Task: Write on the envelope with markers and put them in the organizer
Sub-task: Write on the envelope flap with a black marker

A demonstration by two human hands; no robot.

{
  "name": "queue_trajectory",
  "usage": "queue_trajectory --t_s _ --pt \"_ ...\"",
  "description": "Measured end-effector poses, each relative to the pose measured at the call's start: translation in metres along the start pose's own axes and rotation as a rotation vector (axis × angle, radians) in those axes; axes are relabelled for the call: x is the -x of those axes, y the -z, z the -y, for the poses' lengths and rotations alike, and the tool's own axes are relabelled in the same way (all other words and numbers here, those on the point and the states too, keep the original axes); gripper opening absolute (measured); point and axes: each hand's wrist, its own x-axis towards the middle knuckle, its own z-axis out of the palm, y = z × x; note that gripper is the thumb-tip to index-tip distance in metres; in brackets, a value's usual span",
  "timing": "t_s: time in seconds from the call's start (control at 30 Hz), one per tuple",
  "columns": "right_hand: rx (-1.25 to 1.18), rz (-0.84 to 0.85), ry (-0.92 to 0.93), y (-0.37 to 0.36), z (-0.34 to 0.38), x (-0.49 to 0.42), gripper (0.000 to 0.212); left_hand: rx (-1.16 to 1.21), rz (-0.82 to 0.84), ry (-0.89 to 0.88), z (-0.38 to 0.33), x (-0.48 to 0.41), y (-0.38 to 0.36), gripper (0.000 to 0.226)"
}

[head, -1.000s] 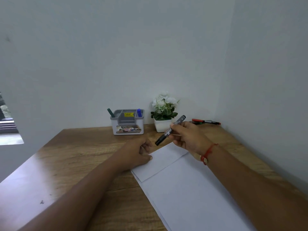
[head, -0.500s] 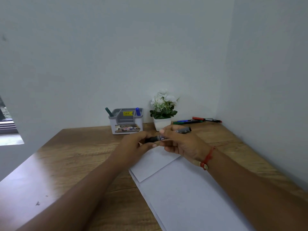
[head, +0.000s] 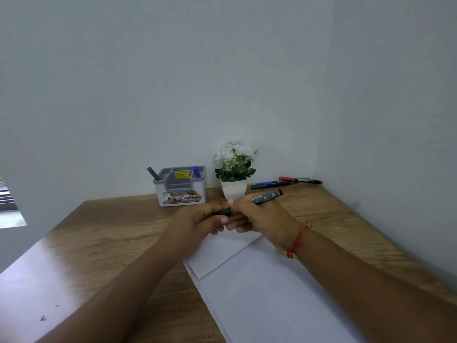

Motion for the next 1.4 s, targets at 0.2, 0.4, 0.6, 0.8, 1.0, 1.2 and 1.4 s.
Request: queue_trajectory --t_s 0.2,0.4,0.6,0.8,1.0,1.2,1.4 --pt "-0.006 0.008 -0.041 -0.001 -0.001 -0.002 0.029 0.067 0.007 0.022 -0.004 0.002 -0.001 0.038" --pt "-0.094 0.06 -0.035 -0.001 0.003 0.0 0.024 0.164 0.001 0.056 -0.003 -0.002 0.003 0.027" --pt "-0.095 0.039 -0.03 -0.004 0.005 0.002 0.034 0.195 0.019 0.081 0.001 -0.003 0.009 0.024" --pt "-0.088 -0.098 -0.083 -0.001 0.0 -0.005 0.026 -0.015 -0.039 0.139 0.022 -0.003 0.018 0.013" --pt "0.12 -0.132 -0.106 -0.011 -0.019 -0.011 0.02 -0.309 0.105 0.218 0.023 -0.004 0.015 0.014" --pt "0.185 -0.136 -0.101 -0.014 -0.028 -0.011 0.021 -0.409 0.303 0.191 0.029 -0.004 0.013 0.013" --pt "0.172 -0.146 -0.154 -0.011 -0.03 -0.016 0.01 -0.422 0.346 0.207 0.035 -0.004 0.01 0.033"
